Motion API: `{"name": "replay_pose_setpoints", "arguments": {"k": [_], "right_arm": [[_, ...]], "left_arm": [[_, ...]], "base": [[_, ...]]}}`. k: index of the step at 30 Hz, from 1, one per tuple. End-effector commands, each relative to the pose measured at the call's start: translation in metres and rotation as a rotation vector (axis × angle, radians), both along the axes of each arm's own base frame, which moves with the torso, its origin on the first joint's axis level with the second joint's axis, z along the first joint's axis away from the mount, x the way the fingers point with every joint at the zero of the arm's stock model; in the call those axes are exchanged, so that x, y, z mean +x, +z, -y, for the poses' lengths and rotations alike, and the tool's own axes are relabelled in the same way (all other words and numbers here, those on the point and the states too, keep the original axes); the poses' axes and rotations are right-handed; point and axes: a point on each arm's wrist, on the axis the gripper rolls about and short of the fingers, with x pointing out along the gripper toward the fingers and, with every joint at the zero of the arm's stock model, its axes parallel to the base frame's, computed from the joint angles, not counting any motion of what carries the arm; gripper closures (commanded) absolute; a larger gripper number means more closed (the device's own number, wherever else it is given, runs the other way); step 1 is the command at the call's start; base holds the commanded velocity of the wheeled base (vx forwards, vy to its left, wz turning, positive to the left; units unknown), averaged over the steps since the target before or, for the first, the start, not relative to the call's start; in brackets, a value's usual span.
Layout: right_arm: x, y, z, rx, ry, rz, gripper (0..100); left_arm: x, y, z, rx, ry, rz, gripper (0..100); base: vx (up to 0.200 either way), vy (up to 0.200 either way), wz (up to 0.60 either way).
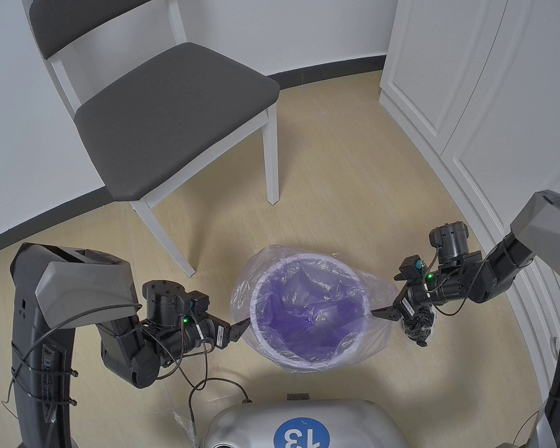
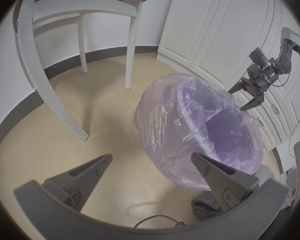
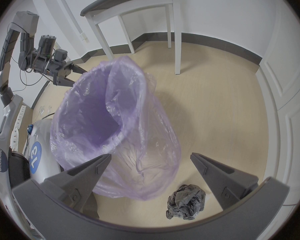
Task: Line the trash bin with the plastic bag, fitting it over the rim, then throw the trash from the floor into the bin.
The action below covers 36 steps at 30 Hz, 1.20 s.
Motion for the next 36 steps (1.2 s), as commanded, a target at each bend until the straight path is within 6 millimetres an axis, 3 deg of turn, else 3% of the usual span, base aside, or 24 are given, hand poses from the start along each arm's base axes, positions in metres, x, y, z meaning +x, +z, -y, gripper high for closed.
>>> {"name": "replay_pose_setpoints", "arguments": {"k": [1, 9, 28, 36], "right_arm": [[0.002, -0.016, -0.002, -0.017, 0.015, -0.032, 0], [0.001, -0.025, -0.002, -0.080, 0.082, -0.045, 0], [0.069, -0.042, -0.023, -0.130, 0.142, -0.083, 0], [0.082, -0.037, -0.012, -0.141, 0.105, -0.090, 0]], "left_arm": [[0.000, -0.004, -0.001, 0.004, 0.004, -0.010, 0], [0.003, -0.016, -0.001, 0.013, 0.004, -0.030, 0], [0.058, -0.025, 0.000, 0.007, 0.039, -0.018, 0], [0.059, -0.026, -0.002, 0.014, 0.048, -0.038, 0]], "base": [[0.000, 0.000, 0.00], [0.000, 0.000, 0.00], [0.000, 0.000, 0.00], [0.000, 0.000, 0.00]]}}
